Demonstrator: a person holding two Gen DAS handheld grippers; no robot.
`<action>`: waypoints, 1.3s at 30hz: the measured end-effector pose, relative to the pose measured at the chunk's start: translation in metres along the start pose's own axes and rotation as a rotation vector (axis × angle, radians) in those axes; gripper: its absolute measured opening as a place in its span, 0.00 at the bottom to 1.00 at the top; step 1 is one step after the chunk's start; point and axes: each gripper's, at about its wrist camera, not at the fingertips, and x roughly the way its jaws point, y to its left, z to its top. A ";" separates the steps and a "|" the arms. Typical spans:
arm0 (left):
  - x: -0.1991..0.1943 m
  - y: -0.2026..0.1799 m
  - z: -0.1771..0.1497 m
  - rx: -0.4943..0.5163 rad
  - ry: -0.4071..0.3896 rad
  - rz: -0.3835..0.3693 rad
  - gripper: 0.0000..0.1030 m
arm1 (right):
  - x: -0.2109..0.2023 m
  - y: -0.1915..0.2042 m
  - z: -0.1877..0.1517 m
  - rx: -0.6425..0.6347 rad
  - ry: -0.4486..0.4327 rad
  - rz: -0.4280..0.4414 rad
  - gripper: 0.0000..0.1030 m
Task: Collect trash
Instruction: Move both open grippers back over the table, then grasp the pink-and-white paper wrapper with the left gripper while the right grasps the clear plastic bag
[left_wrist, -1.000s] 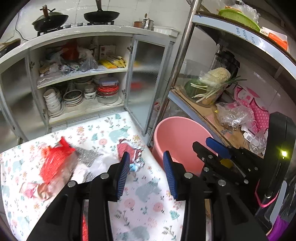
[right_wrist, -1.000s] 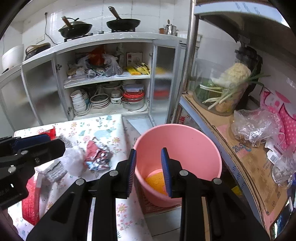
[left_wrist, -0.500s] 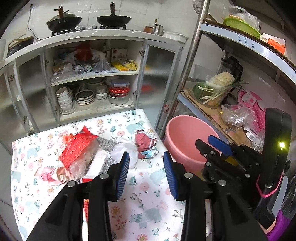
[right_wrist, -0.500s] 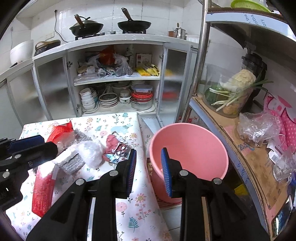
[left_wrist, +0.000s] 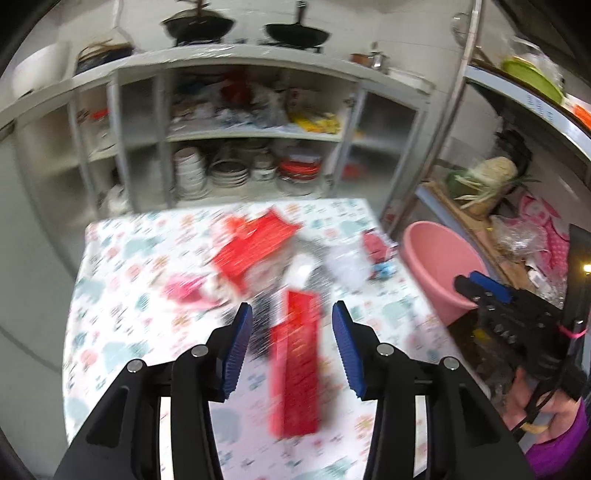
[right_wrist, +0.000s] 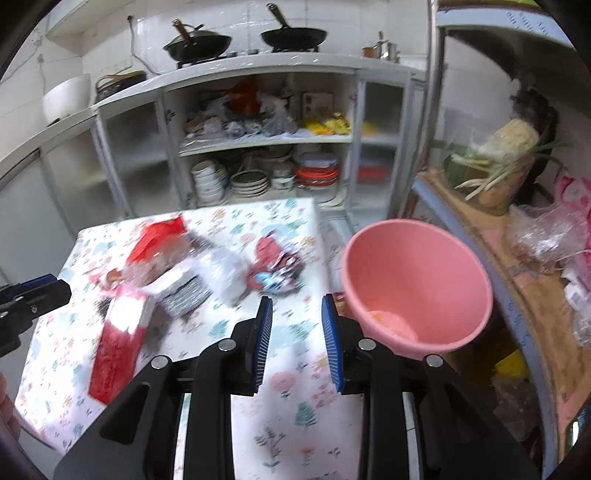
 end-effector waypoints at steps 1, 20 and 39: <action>0.000 0.008 -0.005 -0.014 0.011 0.010 0.43 | 0.001 0.001 -0.003 -0.002 0.006 0.016 0.27; 0.062 0.109 0.006 -0.340 0.146 0.082 0.44 | 0.036 0.024 -0.006 0.003 0.092 0.226 0.27; 0.118 0.154 0.022 -0.588 0.151 0.061 0.23 | 0.065 0.022 0.031 -0.030 0.106 0.295 0.27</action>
